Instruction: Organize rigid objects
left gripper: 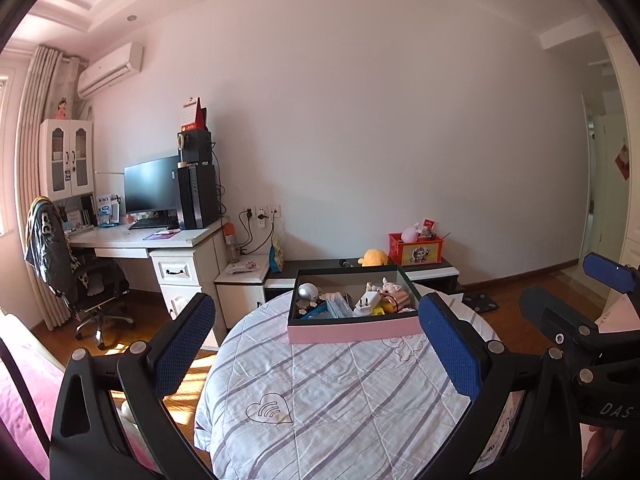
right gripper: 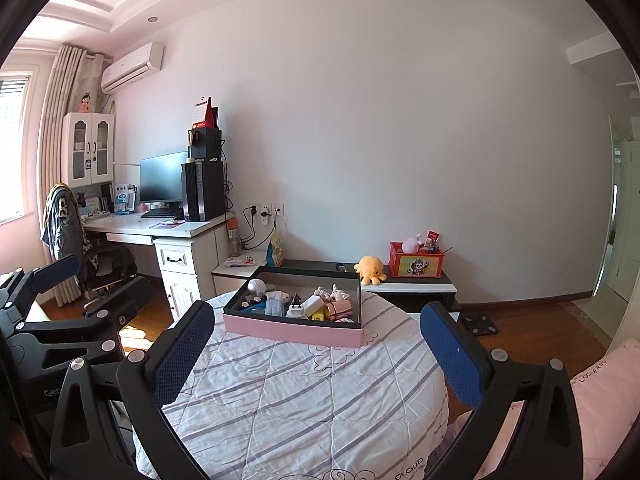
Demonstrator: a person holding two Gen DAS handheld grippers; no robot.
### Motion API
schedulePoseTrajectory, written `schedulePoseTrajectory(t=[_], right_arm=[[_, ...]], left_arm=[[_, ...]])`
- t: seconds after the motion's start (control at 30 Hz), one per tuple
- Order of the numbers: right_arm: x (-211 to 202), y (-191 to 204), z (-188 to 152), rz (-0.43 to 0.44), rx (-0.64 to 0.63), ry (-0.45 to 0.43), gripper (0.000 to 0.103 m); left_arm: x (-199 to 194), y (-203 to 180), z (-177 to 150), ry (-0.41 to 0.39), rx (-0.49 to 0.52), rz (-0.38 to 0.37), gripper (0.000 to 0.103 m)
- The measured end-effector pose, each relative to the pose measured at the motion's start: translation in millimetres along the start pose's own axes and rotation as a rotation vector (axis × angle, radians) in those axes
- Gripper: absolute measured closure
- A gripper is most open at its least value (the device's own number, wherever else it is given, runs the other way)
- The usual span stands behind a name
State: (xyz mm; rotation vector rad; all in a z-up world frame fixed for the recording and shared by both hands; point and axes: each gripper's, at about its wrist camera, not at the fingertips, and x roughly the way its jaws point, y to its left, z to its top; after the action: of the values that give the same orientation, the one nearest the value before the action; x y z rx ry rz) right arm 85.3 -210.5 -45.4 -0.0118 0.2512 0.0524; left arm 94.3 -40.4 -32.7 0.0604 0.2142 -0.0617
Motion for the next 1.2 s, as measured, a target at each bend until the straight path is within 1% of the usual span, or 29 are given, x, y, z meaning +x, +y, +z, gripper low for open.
schedulePoseTrajectory(t=[0.17,0.3,0.53,0.97,1.2], right_arm=[[-29.1,6.5,1.6,-0.011,-0.012,-0.052,0.0],[-44.0,7.9,3.5,-0.011,-0.015,-0.08,0.0],[-51.6,8.7,3.4,-0.025,-0.008,-0.099,0.0],[-53.7,10.1,6.3,-0.024,-0.004,-0.103,0.0],[-55.1,11.3,5.3,-0.024,-0.006,-0.106,0.0]], left_arm=[[-28.4,2.3,4.2,-0.054,-0.01,0.005,0.0],[-41.1,2.7,5.4,-0.08,-0.012,0.008,0.0],[-45.9,2.1,6.8,-0.095,-0.001,0.01,0.0],[-46.1,1.5,3.7,-0.101,0.003,0.018,0.0],[-53.6,3.3,5.2,-0.108,0.006,0.026,0.0]])
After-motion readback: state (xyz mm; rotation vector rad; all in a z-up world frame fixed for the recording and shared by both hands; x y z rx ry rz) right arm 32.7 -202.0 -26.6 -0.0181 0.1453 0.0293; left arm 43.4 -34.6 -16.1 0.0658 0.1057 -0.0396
